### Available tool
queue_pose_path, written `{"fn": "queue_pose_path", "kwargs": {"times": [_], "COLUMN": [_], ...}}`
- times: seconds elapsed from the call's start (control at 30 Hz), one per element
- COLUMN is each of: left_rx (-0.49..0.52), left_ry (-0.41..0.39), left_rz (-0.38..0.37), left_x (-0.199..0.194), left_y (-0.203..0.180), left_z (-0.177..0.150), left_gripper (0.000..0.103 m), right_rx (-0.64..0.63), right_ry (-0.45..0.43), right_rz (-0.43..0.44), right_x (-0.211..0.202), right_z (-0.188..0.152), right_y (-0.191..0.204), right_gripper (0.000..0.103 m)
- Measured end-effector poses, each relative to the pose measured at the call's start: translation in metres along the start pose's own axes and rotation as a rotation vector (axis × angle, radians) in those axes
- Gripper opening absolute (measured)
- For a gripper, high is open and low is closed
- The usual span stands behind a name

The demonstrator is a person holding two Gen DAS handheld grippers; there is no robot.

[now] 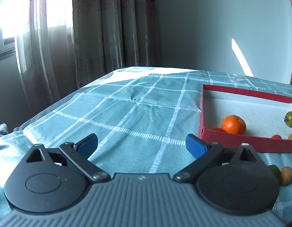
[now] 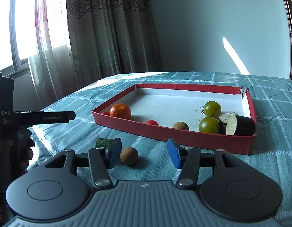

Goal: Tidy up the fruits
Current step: 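Grasp the second brown round fruit with the right gripper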

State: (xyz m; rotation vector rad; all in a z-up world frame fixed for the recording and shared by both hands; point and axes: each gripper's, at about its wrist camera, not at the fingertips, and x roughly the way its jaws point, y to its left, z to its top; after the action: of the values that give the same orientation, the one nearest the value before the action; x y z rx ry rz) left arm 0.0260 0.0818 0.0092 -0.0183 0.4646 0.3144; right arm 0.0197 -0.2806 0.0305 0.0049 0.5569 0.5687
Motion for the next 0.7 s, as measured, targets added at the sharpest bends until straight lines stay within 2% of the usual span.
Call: {"fn": "queue_pose_path", "kwargs": {"times": [0.07,0.3,0.47,0.7], "left_rx": [0.000,-0.030,-0.031,-0.030], "left_ry": [-0.005,0.017,0.025,0.021], "left_rz": [-0.004,-0.015,-0.024,-0.028], "left_x": [0.000,0.006,0.007,0.006], "left_y": [0.000,0.003,0.004,0.004], "left_z": [-0.001,0.000,0.000,0.000], "left_gripper": [0.103,0.103,0.103,0.103], "right_rx": [-0.016,-0.048,-0.040,-0.055], "right_ry": [0.014,0.097,0.130,0.152], "right_rz": [0.001,-0.039,-0.034,-0.040], "right_x": [0.003,0.018,0.028,0.039], "right_z": [0.000,0.000,0.002,0.005], "right_y": [0.005,0.014,0.013,0.019], "right_gripper": [0.053,0.053,0.053,0.039]}}
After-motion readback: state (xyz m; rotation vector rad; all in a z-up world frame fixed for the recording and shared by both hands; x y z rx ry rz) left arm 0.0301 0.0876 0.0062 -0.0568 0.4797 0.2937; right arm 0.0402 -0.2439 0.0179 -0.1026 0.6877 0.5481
